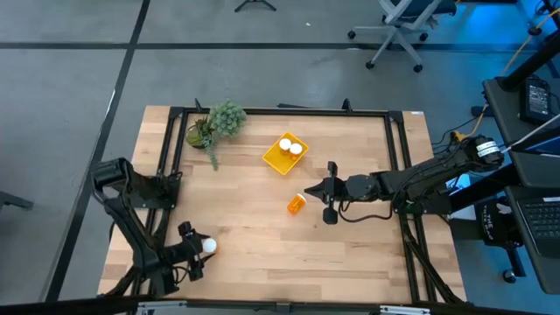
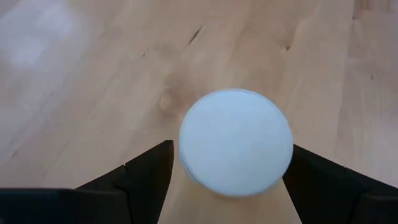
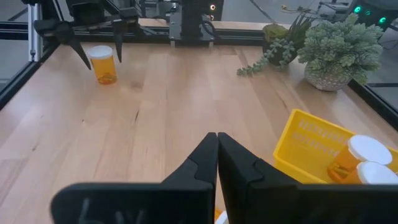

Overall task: Pick and place pill bottles into a basket
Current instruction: Put the orange pill bottle into the yellow bin

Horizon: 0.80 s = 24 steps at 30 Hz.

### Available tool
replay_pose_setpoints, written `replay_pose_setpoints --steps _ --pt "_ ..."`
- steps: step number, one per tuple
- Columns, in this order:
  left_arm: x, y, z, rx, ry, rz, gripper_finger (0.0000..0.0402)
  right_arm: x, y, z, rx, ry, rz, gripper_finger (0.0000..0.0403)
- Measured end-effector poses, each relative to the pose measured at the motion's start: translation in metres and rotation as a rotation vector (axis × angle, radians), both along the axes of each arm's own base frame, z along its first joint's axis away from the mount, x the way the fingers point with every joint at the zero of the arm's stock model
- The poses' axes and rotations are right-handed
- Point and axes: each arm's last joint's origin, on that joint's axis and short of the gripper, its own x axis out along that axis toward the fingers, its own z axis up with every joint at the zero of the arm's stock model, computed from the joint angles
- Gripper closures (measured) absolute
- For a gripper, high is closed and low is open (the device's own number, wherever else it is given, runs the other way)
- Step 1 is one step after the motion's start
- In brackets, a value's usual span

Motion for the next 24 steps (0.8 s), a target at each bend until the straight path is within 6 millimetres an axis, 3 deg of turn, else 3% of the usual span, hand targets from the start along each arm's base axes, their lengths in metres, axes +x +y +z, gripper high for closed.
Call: replay_pose_setpoints --steps 11,24 --pt "0.004 -0.003 -0.012 0.030 -0.132 0.032 0.0123 0.000 0.000 0.000 0.000 0.000 -0.001 0.0386" --pt "0.004 -0.004 -0.027 0.030 -0.078 0.054 0.0124 0.000 0.000 0.000 -0.001 -0.001 0.000 0.0386"
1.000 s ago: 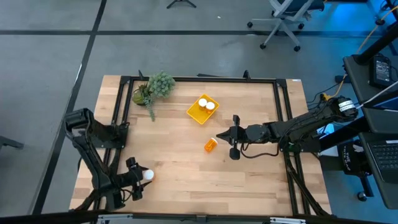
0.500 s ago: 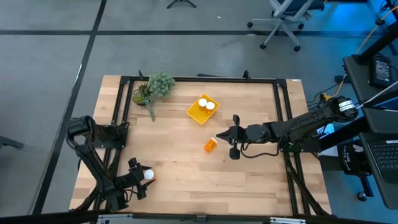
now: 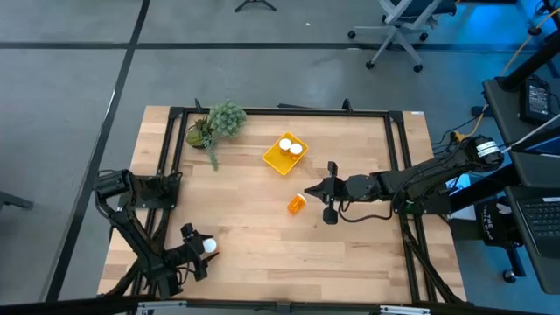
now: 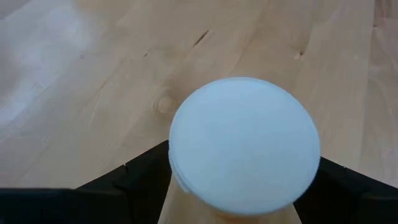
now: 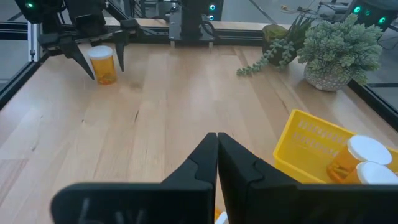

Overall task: Pick and place pill bottles into a basket
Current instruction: Put the orange pill bottle into the yellow bin

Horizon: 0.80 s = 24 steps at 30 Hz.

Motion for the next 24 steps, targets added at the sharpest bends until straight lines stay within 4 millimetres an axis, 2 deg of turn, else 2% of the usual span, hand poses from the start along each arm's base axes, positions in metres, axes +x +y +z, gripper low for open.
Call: replay_pose_setpoints --steps 5,12,24 --pt "0.0002 0.0000 0.0011 0.001 -0.008 -0.002 0.0153 0.0000 0.0000 0.0000 0.000 0.000 0.000 0.0386" --pt "-0.0001 -0.0004 0.0022 0.007 -0.024 -0.007 0.0242 0.0000 0.0000 0.0000 0.000 0.000 0.000 0.0386" --pt "-0.0014 -0.0010 0.0056 0.007 -0.009 -0.027 0.0243 -0.0001 0.0000 -0.0002 -0.001 0.003 0.000 0.0386"
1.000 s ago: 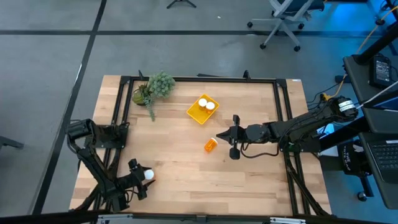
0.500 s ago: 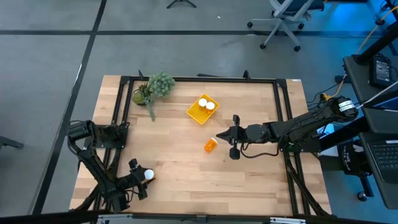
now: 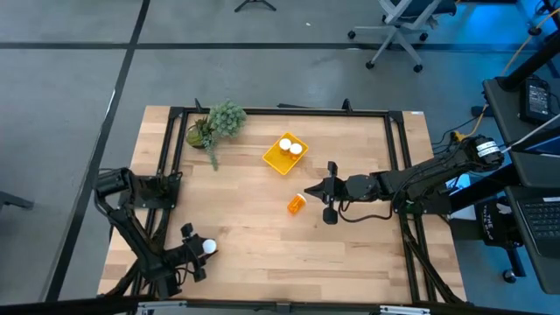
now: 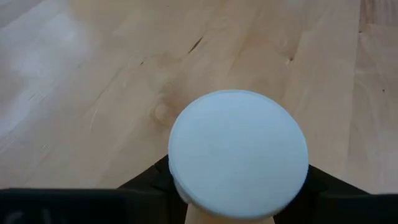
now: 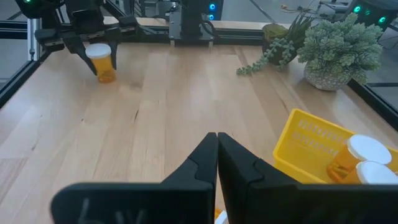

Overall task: Pick and place pill bottles into a basket
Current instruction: Put the orange pill bottle into the yellow bin

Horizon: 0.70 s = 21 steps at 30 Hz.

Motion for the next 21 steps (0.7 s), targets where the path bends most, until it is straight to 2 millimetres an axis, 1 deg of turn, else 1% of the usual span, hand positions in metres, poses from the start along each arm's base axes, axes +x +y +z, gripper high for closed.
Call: replay_pose_setpoints --steps 10,15,21 --pt "-0.001 0.001 0.022 -0.050 -0.025 -0.025 0.0243 0.000 0.000 0.000 0.000 0.001 0.000 0.0386" --pt "-0.001 0.003 0.038 -0.047 -0.035 -0.070 0.0240 0.000 0.000 0.000 0.000 0.001 0.000 0.0386" --pt "-0.002 0.009 0.063 -0.013 -0.103 -0.130 0.0239 0.000 0.000 0.000 -0.005 0.002 0.001 0.0386"
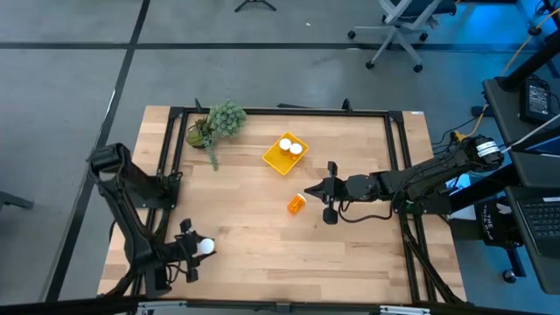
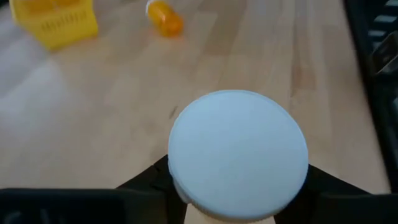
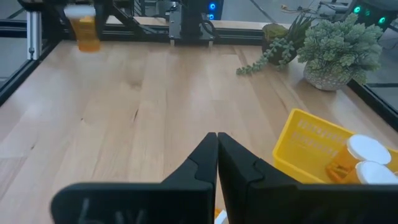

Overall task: Pick and place pill bottles into a basket
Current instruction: Put the orange pill bottle into the yellow bin

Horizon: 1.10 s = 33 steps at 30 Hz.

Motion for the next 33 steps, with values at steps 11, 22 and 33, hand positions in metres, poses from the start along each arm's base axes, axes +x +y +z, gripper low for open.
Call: replay_pose_setpoints --steps 11,22,33 --pt "0.001 0.023 0.050 0.036 -0.066 -0.078 0.0238 0.000 0.000 0.000 -0.020 0.002 0.007 0.0386" --pt "0.023 0.053 0.071 0.091 -0.008 -0.068 0.0237 0.000 0.000 0.000 -0.017 0.002 0.006 0.0386" --pt "0.049 0.071 0.073 0.114 0.027 -0.016 0.0237 0.001 0.000 0.002 -0.037 -0.014 0.014 0.0386"
